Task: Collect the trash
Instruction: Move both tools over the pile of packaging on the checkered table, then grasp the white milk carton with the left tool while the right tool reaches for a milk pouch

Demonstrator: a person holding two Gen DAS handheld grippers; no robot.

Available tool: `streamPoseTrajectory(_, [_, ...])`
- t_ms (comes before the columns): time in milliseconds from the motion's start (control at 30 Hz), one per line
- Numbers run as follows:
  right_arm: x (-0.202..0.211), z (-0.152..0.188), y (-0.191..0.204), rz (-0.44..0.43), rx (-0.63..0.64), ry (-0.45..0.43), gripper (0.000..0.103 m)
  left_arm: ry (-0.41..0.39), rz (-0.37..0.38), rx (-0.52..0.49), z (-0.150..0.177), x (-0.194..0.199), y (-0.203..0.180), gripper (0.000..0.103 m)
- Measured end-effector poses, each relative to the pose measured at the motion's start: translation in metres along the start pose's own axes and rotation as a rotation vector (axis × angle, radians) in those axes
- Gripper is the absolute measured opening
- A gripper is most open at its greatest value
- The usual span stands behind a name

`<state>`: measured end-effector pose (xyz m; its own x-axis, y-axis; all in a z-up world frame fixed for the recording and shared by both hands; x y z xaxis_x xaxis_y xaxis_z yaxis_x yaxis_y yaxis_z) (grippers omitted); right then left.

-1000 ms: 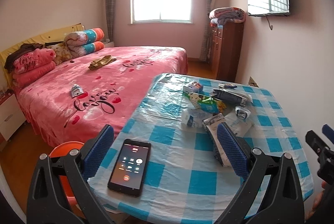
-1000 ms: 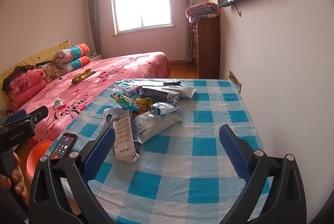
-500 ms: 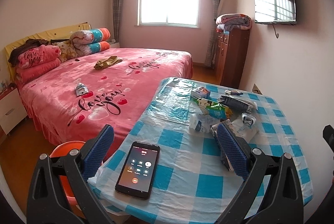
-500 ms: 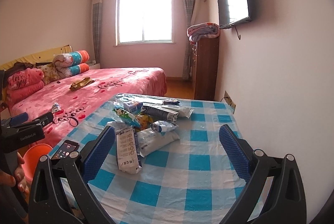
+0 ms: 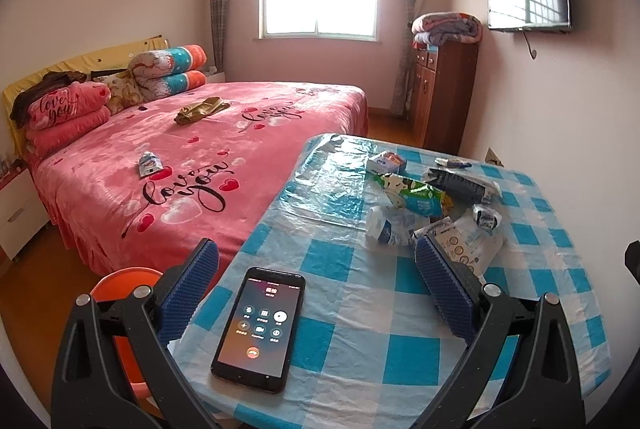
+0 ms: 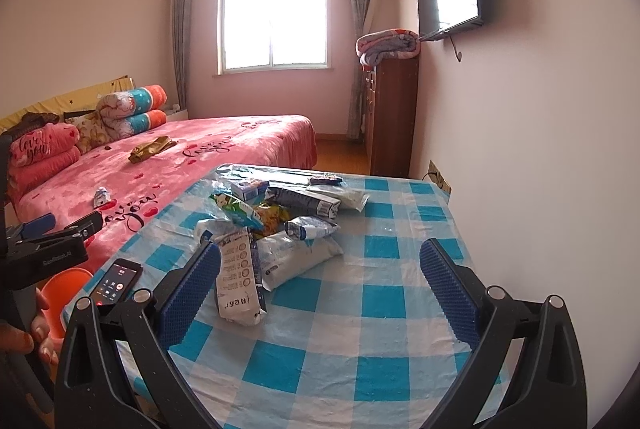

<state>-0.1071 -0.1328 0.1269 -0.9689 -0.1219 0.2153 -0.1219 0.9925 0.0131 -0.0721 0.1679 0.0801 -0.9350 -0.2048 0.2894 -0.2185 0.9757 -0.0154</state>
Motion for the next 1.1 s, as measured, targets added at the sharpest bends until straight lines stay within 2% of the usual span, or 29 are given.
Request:
streamPoseTrajectory(200, [-0.017,0.016,-0.004,0.003,-0.013,0.054,0.099,0.028,0.025,-0.038,0.010,-0.019,-0.013,0.099])
streamPoseTrajectory(367, [-0.039,0.037,-0.009,0.002,-0.030,0.135,0.099,0.064,0.048,-0.071,0.023,-0.035,-0.024,0.099])
streamPoseTrajectory(667, [-0.070,0.067,-0.019,-0.012,-0.100,0.252,0.099,0.106,0.177,-0.097,0.038,-0.051,-0.047,0.099])
streamPoseTrajectory(900, [-0.086,0.076,-0.036,0.001,-0.167,0.305,0.099,0.191,0.353,-0.023,0.047,-0.056,-0.083,0.099])
streamPoseTrajectory(1000, [-0.090,0.078,-0.044,0.012,-0.189,0.315,0.099,0.243,0.401,0.003,0.057,-0.061,-0.102,0.099])
streamPoseTrajectory(1100, [-0.095,0.079,-0.051,0.016,-0.221,0.326,0.099,0.270,0.407,-0.003,0.066,-0.069,-0.119,0.099])
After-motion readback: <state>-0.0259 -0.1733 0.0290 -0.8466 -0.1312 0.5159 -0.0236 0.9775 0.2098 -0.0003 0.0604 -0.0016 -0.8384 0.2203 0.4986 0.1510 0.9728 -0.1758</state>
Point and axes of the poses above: each gripper's, at about its wrist camera, not at the fingertips, and x roughly against the way its jaws point, y to its left, z to its underside, the point moved 8 cm from there along -x, roughly the way its jaws point, and after that the axes turned 14 degrees about -y, right-handed, at the moved point
